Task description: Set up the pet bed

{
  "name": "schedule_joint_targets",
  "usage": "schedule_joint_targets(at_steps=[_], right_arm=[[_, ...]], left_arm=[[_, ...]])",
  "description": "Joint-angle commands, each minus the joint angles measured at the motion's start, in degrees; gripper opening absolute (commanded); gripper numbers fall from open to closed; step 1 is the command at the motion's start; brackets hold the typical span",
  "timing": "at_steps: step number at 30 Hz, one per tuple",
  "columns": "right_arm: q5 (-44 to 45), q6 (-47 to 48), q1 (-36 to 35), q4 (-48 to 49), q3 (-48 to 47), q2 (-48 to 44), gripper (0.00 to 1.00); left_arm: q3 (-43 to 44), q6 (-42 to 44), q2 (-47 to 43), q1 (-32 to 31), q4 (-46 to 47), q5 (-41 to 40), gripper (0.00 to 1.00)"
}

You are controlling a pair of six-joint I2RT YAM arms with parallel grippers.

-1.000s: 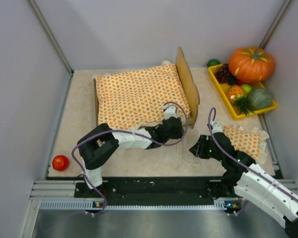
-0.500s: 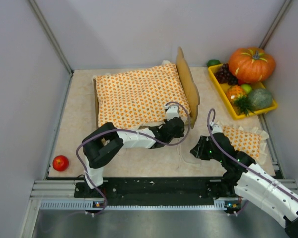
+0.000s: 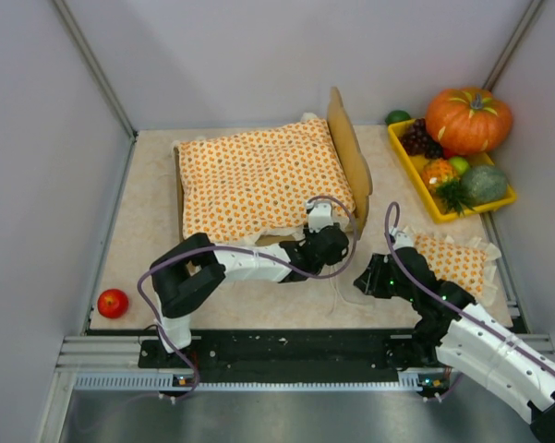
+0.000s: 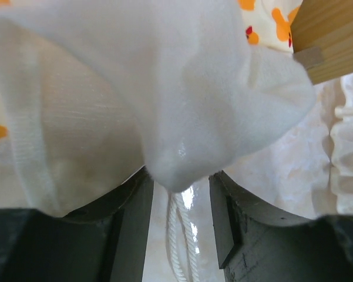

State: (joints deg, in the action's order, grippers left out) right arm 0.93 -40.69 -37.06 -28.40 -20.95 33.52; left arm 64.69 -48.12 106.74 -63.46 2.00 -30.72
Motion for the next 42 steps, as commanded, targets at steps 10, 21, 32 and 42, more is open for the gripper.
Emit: schedule_joint_targets(at_steps=[10, 21, 32, 42], right_arm=[[-0.8, 0.8, 0.3, 0.7, 0.2, 0.0, 0.33], [-2.7, 0.5, 0.3, 0.7, 0.7, -0.1, 0.33], [-9.2, -0.4, 0.3, 0.2, 0.5, 0.5, 0.34], [-9.2, -1.9, 0.2, -3.1, -0.3, 4.9, 0.36]], left_arm=[[6.9, 0.7, 3.6, 1.2, -1.0, -4.4, 0.46], [6.0, 0.6, 4.0, 2.1, -0.9, -4.8, 0.38], [6.0, 1.8, 3.1, 3.3, -0.3, -2.9, 0.10], [2.6, 2.2, -1.0, 3.3, 0.2, 0.7, 0.00]])
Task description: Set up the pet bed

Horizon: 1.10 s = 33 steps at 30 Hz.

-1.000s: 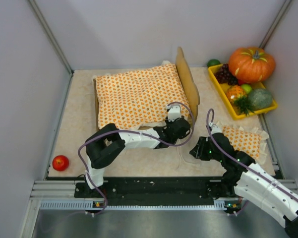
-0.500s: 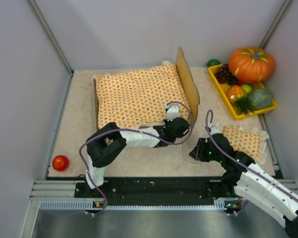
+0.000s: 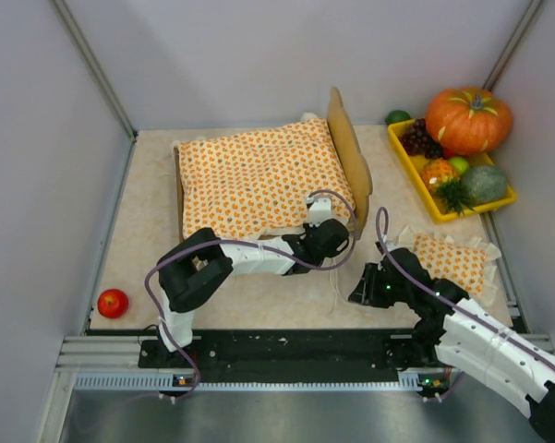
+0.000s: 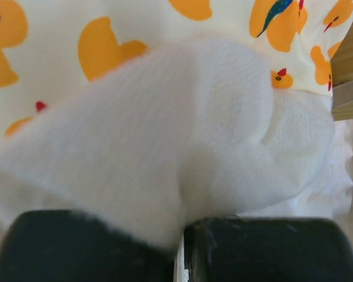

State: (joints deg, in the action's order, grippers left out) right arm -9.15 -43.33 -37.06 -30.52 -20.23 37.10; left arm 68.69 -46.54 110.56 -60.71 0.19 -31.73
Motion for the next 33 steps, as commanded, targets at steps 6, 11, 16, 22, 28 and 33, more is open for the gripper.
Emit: schedule_joint_targets(at_steps=[6, 11, 16, 22, 28, 33], right_arm=[[9.0, -2.5, -1.3, -5.8, -3.4, 3.4, 0.41], [18.0, -14.8, -6.4, -8.8, -4.2, -1.6, 0.46], [19.3, -24.1, -7.4, -16.9, -6.7, -2.5, 0.45], [20.0, -31.2, -7.9, -19.2, -7.8, 1.4, 0.43], [21.5, -37.1, -8.0, -21.0, -9.6, 6.7, 0.42], [22.3, -42.1, -8.0, -20.7, -10.1, 12.5, 0.42]], left_arm=[[-2.2, 1.1, -7.0, 0.5, 1.8, 3.8, 0.00], [-2.1, 1.5, -7.7, 0.5, 2.5, 5.2, 0.00], [-2.2, 2.0, -7.9, 0.7, 2.2, 6.5, 0.00], [-1.9, 2.9, -7.7, 0.9, 2.6, 7.5, 0.00], [-2.3, 3.2, -8.0, 1.3, 2.8, 9.0, 0.00], [-3.4, 3.4, -8.0, 1.8, 4.4, 11.3, 0.00]])
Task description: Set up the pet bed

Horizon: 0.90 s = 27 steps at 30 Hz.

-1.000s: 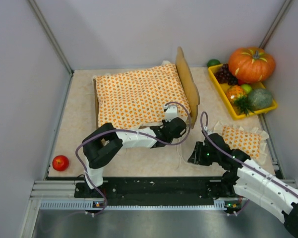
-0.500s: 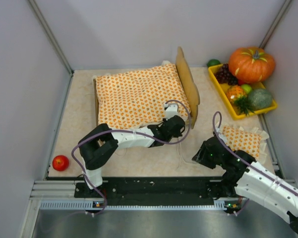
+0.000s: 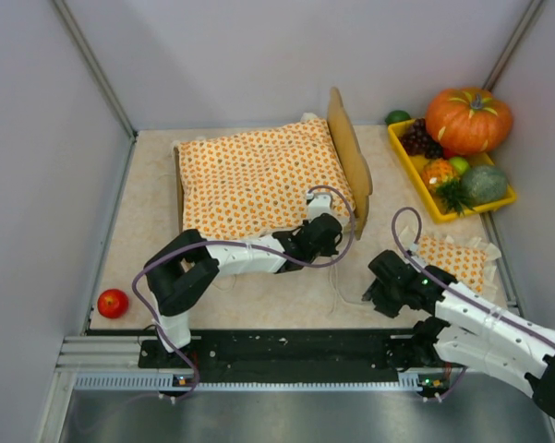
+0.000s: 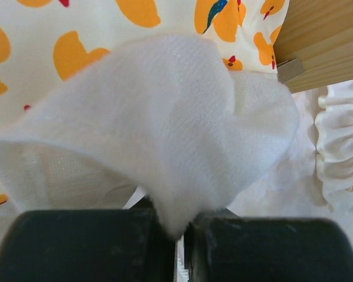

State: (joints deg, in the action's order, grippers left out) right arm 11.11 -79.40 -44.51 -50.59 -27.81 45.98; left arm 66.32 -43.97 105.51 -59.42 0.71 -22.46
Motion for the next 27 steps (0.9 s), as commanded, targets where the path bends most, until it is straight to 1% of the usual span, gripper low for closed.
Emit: schedule_joint_targets(at_steps=[1, 10, 13, 17, 19, 20, 24, 25, 26, 27], right_arm=[[2.0, -6.4, -0.6, -0.6, -2.5, 4.5, 0.42], [3.0, -9.2, -0.5, 2.5, -3.6, 12.6, 0.41], [2.1, -10.2, -0.6, 3.6, -3.3, 15.2, 0.41], [1.5, -11.8, -0.5, 4.7, -1.9, 16.0, 0.34], [1.7, -12.5, -0.6, 4.9, -1.0, 15.8, 0.33], [1.8, -13.1, -0.6, 5.1, -0.8, 15.7, 0.30], [2.1, -13.2, -0.6, 5.8, 0.2, 15.9, 0.24], [2.6, -13.2, -0.5, 7.0, 1.1, 16.0, 0.07], [2.9, -12.9, -0.6, 7.5, 1.3, 15.9, 0.01], [3.4, -11.7, -0.5, 9.1, 1.7, 15.5, 0.00]], left_arm=[[-1.2, 0.8, -2.9, 0.5, 4.0, 2.5, 0.00], [-2.3, 0.5, -2.7, 1.0, 6.1, 4.7, 0.00], [-2.5, 0.7, -2.8, 1.2, 6.3, 5.1, 0.00], [-3.0, 0.5, -3.1, 1.6, 6.7, 5.3, 0.00], [-3.3, 0.4, -3.4, 1.8, 6.9, 5.6, 0.00], [-3.4, 0.3, -3.5, 1.8, 6.9, 5.6, 0.00], [-3.5, 0.3, -3.6, 1.8, 6.9, 5.7, 0.00], [-3.6, 0.1, -3.7, 1.8, 6.9, 5.9, 0.00], [-3.7, 0.1, -3.6, 1.8, 6.9, 6.1, 0.00], [-3.7, 0.1, -3.8, 1.8, 7.0, 6.5, 0.00]])
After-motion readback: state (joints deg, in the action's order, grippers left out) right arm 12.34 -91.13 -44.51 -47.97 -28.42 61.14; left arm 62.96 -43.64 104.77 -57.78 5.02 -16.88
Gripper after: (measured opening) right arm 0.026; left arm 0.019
